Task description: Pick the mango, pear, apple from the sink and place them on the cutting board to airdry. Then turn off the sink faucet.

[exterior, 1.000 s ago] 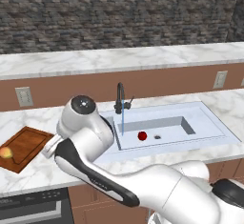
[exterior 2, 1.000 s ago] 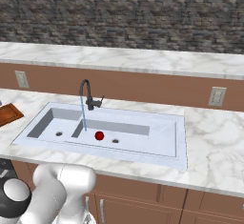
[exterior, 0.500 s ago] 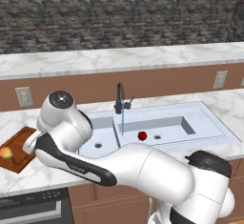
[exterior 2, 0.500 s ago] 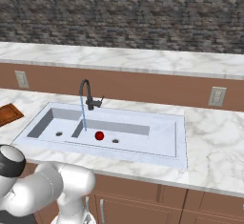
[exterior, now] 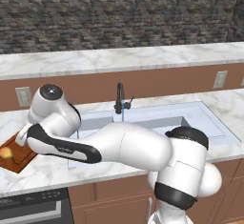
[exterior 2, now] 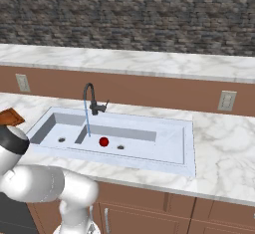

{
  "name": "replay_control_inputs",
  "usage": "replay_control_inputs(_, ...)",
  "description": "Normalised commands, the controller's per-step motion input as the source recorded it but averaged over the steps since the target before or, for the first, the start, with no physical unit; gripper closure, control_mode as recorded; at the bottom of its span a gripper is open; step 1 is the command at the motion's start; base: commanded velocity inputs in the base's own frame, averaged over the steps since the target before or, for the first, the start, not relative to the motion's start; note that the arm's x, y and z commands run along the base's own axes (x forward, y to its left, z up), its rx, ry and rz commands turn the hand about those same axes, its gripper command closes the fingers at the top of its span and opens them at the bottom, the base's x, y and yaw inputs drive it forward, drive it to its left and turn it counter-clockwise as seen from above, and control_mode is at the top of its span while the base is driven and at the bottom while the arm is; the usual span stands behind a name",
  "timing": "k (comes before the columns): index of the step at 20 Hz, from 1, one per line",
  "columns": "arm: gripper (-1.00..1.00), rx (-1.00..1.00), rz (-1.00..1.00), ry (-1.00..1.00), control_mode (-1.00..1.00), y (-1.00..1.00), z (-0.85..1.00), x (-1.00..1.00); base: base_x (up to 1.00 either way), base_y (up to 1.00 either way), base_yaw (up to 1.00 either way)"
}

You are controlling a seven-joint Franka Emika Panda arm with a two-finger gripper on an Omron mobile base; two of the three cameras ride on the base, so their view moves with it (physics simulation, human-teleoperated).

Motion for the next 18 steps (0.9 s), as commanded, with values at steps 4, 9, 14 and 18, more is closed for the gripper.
replay_control_inputs(4, 1.0, -0.06, 0.04, -0.06, -1.0, 0.28, -0.03, 0.26, 0.0, 0.0, 0.0)
replay_control_inputs(9, 1.0, -0.05, 0.02, -0.03, -1.0, 0.13, -0.16, 0.19, 0.0, 0.0, 0.0)
replay_control_inputs(14, 1.0, -0.02, 0.0, 0.0, -1.0, 0.07, -0.24, 0.15, 0.0, 0.0, 0.0)
replay_control_inputs(18, 1.0, 0.0, 0.0, 0.0, -1.0, 0.11, -0.21, 0.15, 0.0, 0.0, 0.0)
